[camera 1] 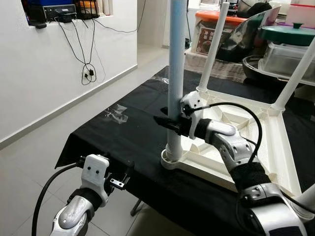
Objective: Building children table
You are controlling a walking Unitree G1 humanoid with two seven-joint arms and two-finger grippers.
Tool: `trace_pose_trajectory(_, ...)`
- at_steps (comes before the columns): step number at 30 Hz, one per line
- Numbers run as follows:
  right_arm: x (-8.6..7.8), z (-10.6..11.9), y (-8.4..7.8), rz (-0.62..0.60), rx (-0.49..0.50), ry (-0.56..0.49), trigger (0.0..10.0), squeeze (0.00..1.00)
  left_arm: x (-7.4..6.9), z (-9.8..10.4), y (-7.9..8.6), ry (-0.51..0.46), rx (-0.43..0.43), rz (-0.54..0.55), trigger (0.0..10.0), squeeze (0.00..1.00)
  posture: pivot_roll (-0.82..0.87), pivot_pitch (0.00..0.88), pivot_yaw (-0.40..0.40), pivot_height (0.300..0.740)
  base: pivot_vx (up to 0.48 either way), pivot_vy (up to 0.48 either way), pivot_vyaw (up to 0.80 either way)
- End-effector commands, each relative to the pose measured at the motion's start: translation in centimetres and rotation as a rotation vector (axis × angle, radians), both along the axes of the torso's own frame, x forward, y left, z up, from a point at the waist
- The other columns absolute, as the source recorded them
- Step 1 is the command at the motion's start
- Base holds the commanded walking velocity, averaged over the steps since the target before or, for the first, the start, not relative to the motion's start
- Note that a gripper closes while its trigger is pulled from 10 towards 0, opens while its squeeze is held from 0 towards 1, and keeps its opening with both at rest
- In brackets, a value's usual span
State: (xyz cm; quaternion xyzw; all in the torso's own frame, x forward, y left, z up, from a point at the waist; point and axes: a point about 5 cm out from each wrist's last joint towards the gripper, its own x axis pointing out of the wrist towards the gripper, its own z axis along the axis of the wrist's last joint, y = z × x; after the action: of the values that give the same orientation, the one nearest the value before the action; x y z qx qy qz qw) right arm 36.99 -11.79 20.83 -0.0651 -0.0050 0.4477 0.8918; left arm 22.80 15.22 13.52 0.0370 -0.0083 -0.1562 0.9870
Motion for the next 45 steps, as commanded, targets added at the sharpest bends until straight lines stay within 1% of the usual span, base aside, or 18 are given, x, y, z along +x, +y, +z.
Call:
trace_pose_trajectory(1,0.0,-0.7,0.2,0.007,-0.017,0.016,0.0,0.0,-0.2,0.0,-0.1,0.008,0.002,-0.011,10.0,0.0,0.1,0.0,-0.096,0.74,0.0,0.0,0.0)
trace_pose_trajectory(5,0.2,-1.1,0.1,-0.001,-0.02,0.024,0.0,0.0,-0.4,0.0,-0.1,0.013,-0.001,-0.007,10.0,0.0,0.11,0.0,-0.098,0.74,0.0,0.0,0.0)
trace_pose_trajectory(11,0.3,-1.1,-0.3,-0.005,-0.021,0.027,0.0,0.0,-0.4,0.0,0.0,0.013,-0.001,-0.008,10.0,0.0,0.1,0.0,-0.096,0.74,0.0,0.0,0.0)
trace_pose_trajectory(16,0.0,-0.9,-0.7,0.049,-0.032,0.03,0.0,0.0,-0.3,0.0,0.0,0.013,0.0,-0.009,10.0,0.0,0.1,0.0,-0.095,0.74,0.0,0.0,0.0)
trace_pose_trajectory(17,-0.3,-1.0,-0.6,0.08,-0.04,0.03,0.0,0.0,-0.3,0.0,0.0,0.013,0.0,-0.009,10.0,0.0,0.1,0.0,-0.097,0.74,0.0,0.0,0.0)
trace_pose_trajectory(22,-0.4,-1.1,-0.4,0.099,-0.046,0.03,0.0,0.0,-0.3,0.0,0.0,0.013,-0.001,-0.009,10.0,0.0,0.1,0.0,-0.097,0.74,0.0,0.0,0.0)
trace_pose_trajectory(23,-0.7,-1.2,0.0,0.122,-0.044,0.036,0.0,0.0,-0.3,0.0,0.0,0.014,-0.002,-0.008,10.0,0.0,0.1,0.0,-0.097,0.74,0.0,0.0,0.0)
trace_pose_trajectory(26,-1.8,-2.5,1.9,0.226,-0.054,0.06,0.0,0.0,-0.3,0.0,-0.1,0.012,-0.005,-0.006,10.0,0.0,0.11,0.0,-0.101,0.74,0.0,0.0,0.0)
trace_pose_trajectory(28,-1.8,-2.5,1.9,0.226,-0.054,0.06,0.0,0.0,-0.3,0.0,-0.1,0.012,-0.005,-0.006,10.0,0.0,0.11,0.0,-0.101,0.74,0.0,0.0,0.0)
trace_pose_trajectory(29,-2.2,-2.9,2.5,0.274,-0.067,0.063,0.0,0.0,-0.3,0.1,-0.1,0.012,-0.005,-0.005,10.0,0.0,0.11,0.0,-0.104,0.74,0.0,0.0,0.0)
trace_pose_trajectory(32,-2.3,-2.9,2.7,0.29,-0.072,0.063,0.0,0.0,-0.3,0.1,0.0,0.011,-0.005,-0.005,10.0,0.0,0.11,0.0,-0.104,0.74,0.0,0.0,0.0)
trace_pose_trajectory(34,-2.8,-3.3,3.4,0.353,-0.091,0.073,0.0,0.0,-0.3,0.1,0.0,0.011,-0.005,0.001,10.0,0.0,0.12,0.0,-0.121,0.74,0.0,0.0,0.0)
trace_pose_trajectory(36,-2.8,-3.3,3.4,0.353,-0.091,0.073,0.0,0.0,-0.3,0.1,0.0,0.011,-0.005,0.001,10.0,0.0,0.12,0.0,-0.121,0.74,0.0,0.0,0.0)
trace_pose_trajectory(38,-3.2,-3.9,4.1,0.414,-0.111,0.093,0.0,0.0,-0.3,0.0,-0.1,0.01,-0.007,0.006,10.0,0.0,0.13,0.0,-0.135,0.74,0.0,0.0,0.0)
trace_pose_trajectory(39,-3.2,-3.9,4.1,0.414,-0.111,0.093,0.0,0.0,-0.3,0.0,-0.1,0.01,-0.007,0.006,10.0,0.0,0.13,0.0,-0.135,0.74,0.0,0.0,0.0)
trace_pose_trajectory(42,-3.6,-4.8,5.0,0.509,-0.131,0.147,0.0,0.0,-0.5,-0.1,-0.1,0.015,-0.014,0.015,10.0,0.0,0.13,0.0,-0.146,0.74,0.0,0.0,0.0)
trace_pose_trajectory(43,-3.6,-4.8,5.0,0.509,-0.131,0.147,0.0,0.0,-0.5,-0.1,-0.1,0.015,-0.014,0.015,10.0,0.0,0.13,0.0,-0.146,0.74,0.0,0.0,0.0)
trace_pose_trajectory(45,-3.8,-5.2,5.6,0.55,-0.143,0.17,0.0,0.0,-0.5,-0.2,-0.1,0.017,-0.017,0.02,10.0,0.0,0.14,0.0,-0.155,0.74,0.0,0.0,0.0)
